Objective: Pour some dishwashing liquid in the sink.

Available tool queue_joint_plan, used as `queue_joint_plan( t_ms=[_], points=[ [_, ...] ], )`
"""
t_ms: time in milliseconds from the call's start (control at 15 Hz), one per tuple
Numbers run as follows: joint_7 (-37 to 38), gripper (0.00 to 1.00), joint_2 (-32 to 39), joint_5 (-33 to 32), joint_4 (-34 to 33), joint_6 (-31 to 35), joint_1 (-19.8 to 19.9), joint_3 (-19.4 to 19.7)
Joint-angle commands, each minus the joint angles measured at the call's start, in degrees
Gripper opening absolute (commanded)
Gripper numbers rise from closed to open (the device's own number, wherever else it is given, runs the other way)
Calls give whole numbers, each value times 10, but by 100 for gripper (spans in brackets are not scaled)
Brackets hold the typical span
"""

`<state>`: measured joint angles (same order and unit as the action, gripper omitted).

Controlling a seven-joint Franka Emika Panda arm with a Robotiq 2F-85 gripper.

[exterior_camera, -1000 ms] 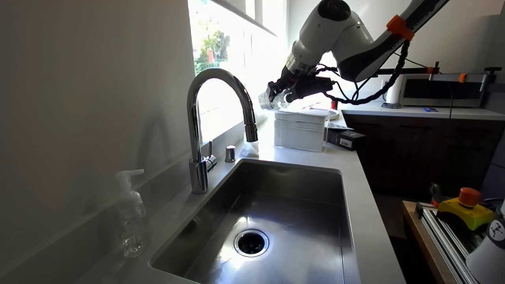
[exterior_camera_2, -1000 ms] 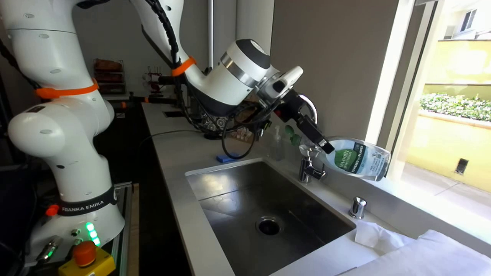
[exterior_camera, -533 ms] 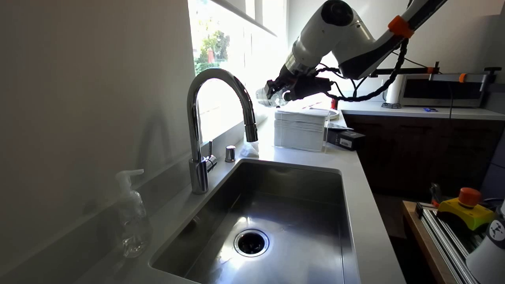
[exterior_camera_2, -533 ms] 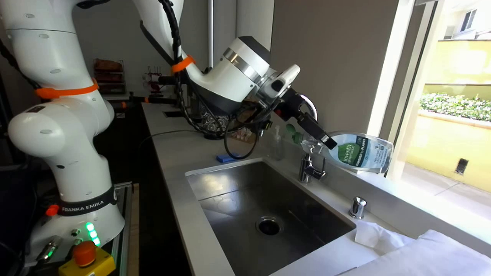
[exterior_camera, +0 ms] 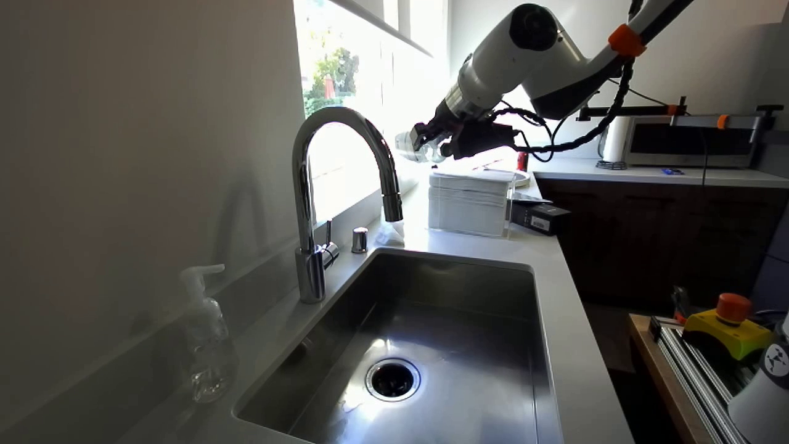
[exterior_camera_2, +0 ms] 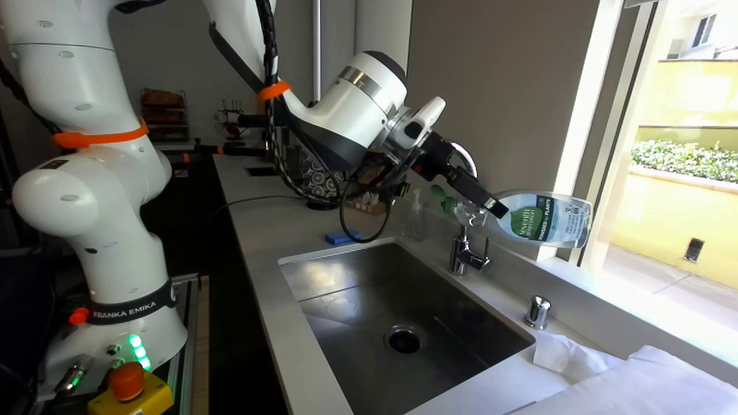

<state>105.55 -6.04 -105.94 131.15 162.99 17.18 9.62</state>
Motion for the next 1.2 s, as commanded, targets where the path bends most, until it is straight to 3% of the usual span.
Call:
queue_joint_plan(
  t_ms=[0, 600, 1133],
  points=[
    [73, 31, -12, -65, -7, -19, -6, -7],
    [167, 31, -15, -156, -6, -56, -12, -20],
    [186, 31, -13, -171, -3, -70, -14, -23]
  ],
)
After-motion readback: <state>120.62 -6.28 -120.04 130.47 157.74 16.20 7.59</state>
